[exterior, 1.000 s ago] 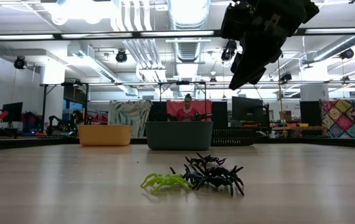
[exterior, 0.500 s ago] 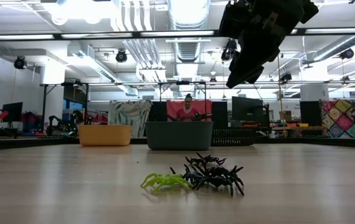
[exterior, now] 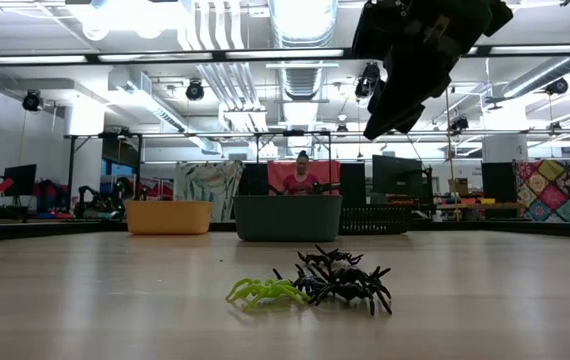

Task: Sort Halloween decoration
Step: Put the black spider toy into the yellow bin

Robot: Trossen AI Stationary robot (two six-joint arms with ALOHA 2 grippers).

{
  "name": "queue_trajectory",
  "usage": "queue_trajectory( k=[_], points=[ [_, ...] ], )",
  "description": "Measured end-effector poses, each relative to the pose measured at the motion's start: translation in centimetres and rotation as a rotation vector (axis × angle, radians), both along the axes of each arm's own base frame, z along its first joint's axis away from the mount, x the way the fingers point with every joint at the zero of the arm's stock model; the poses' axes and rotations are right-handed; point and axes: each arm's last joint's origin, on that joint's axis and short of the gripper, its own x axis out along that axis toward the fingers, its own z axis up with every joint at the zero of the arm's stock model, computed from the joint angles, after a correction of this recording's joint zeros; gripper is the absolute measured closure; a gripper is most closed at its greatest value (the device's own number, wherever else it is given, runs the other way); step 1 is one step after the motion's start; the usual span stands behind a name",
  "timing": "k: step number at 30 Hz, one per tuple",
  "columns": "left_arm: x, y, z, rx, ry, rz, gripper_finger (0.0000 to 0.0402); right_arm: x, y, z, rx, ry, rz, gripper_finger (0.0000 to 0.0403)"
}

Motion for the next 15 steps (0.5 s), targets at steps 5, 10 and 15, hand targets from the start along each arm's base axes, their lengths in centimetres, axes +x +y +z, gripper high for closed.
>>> queue_trajectory(
  k=[5,10,15],
  points=[
    [-0.1,0.4,1.2,0.004,-0.065,-0.005,0.0401,0.0,0.3,0.0,0.0,0.0,0.01,0.0335],
    [-0.3,0.9,2.2,0.004,-0.086,-0.012,0.0401,0.0,0.3,0.0,0.0,0.0,0.011,0.0335],
    [-0.4,0.9,1.9,-0.013,-0.076,-0.006,0.0401,0.0,0.3,0.0,-0.006,-0.002,0.018,0.0335]
  ],
)
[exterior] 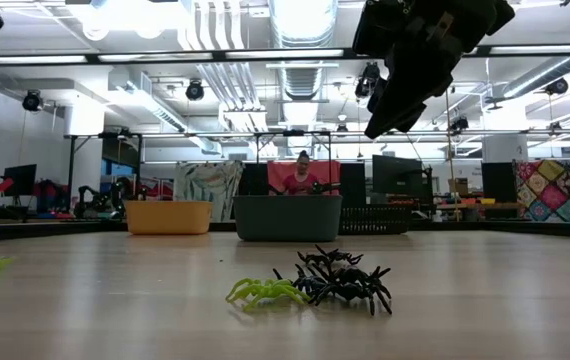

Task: Sort Halloween decoration
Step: Put the black spider toy into the yellow bin

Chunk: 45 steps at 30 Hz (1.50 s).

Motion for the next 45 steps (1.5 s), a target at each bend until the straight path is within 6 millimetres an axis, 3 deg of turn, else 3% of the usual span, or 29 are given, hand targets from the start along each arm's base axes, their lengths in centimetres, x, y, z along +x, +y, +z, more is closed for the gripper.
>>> queue_trajectory(
  k=[7,19,24,35,45],
  points=[
    [-0.1,-0.2,-1.5,-0.102,0.037,0.014,0.0387,0.0,0.0,0.0,-0.001,-0.003,0.002,0.0335],
    [-0.9,0.7,-4.9,-0.188,0.036,0.1,0.0259,0.0,0.2,0.0,-0.001,-0.008,0.009,0.0335],
    [-1.4,1.4,-6.8,-0.208,0.025,0.099,0.0236,0.0,0.3,0.0,0.0,-0.012,0.012,0.0335],
    [-2.3,2.5,-9.2,-0.246,0.028,0.094,0.0266,0.0,0.3,0.0,0.007,-0.012,0.004,0.0335],
    [-2.2,2.2,-9.0,-0.237,0.049,0.041,0.0383,0.3,0.4,0.3,0.012,-0.055,0.004,0.0335]
  ],
)
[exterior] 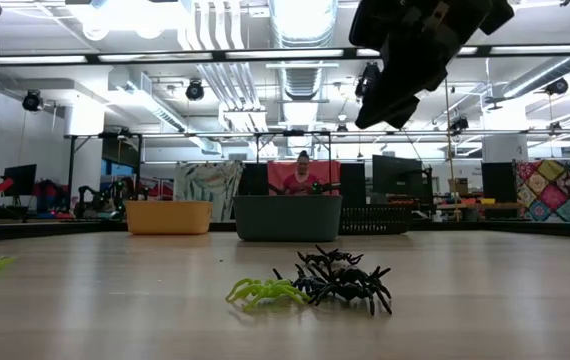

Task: Sort Halloween decoration
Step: Put the black spider toy into the yellow bin

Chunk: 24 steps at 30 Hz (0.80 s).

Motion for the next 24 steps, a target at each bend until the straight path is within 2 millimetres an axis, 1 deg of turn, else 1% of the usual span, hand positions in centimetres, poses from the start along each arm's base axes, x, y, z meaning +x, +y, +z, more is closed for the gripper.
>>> queue_trajectory(
  k=[2,7,14,21,24],
  points=[
    [0.0,-0.1,0.1,0.001,0.005,-0.001,0.0396,0.1,0.0,0.1,0.0,-0.011,0.001,0.0335],
    [0.3,-0.4,0.7,0.023,0.007,-0.003,0.0401,0.1,0.0,0.1,0.001,-0.013,0.0,0.0335],
    [0.9,-0.9,2.4,0.083,-0.027,0.004,0.0401,0.2,0.0,0.2,0.002,-0.032,0.001,0.0335],
    [1.2,-2.1,3.4,-0.058,0.046,0.022,0.04,0.3,0.0,0.3,0.002,-0.043,0.001,0.0335],
    [1.4,-2.8,3.6,-0.087,0.046,0.014,0.0386,0.3,0.0,0.3,0.002,-0.044,0.001,0.0335]
  ],
)
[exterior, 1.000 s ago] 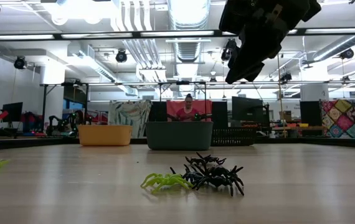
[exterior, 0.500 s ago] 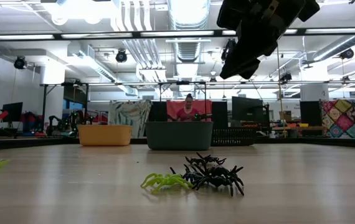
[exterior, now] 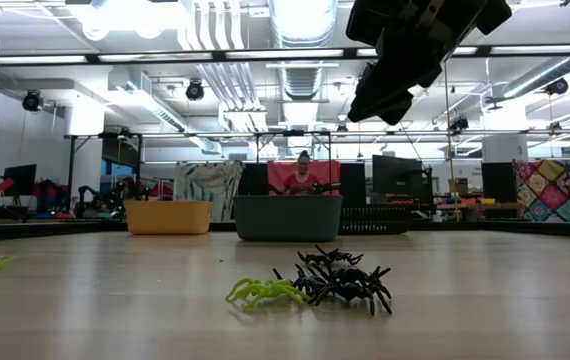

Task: Sort Halloween decoration
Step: Put the black spider toy into the yellow bin

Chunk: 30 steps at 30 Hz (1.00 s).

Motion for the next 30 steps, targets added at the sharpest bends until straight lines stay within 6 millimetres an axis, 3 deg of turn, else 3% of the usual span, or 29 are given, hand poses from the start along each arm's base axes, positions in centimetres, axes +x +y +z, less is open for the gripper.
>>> queue_trajectory(
  k=[5,10,15,20,27,30],
  points=[
    [0.2,-0.4,-0.5,0.037,0.048,-0.006,0.0338,0.3,0.0,0.3,0.003,-0.039,-0.001,0.0335],
    [-0.3,0.1,-1.8,0.101,0.141,0.096,0.029,0.5,0.1,0.6,0.008,-0.071,0.0,0.0335],
    [-0.2,-0.2,-2.5,0.108,0.16,0.109,0.0275,0.5,0.1,0.6,0.017,-0.072,-0.007,0.0335],
    [-0.2,-0.2,-2.6,0.118,0.161,0.099,0.0295,0.5,0.1,0.6,0.017,-0.072,-0.007,0.0335],
    [-0.3,-0.3,-2.6,0.124,0.163,0.087,0.0391,0.5,0.1,0.6,0.019,-0.072,-0.009,0.0335],
    [-0.2,-0.5,-2.3,0.131,0.155,0.083,0.0393,0.5,0.1,0.6,0.019,-0.072,-0.009,0.0335]
  ],
)
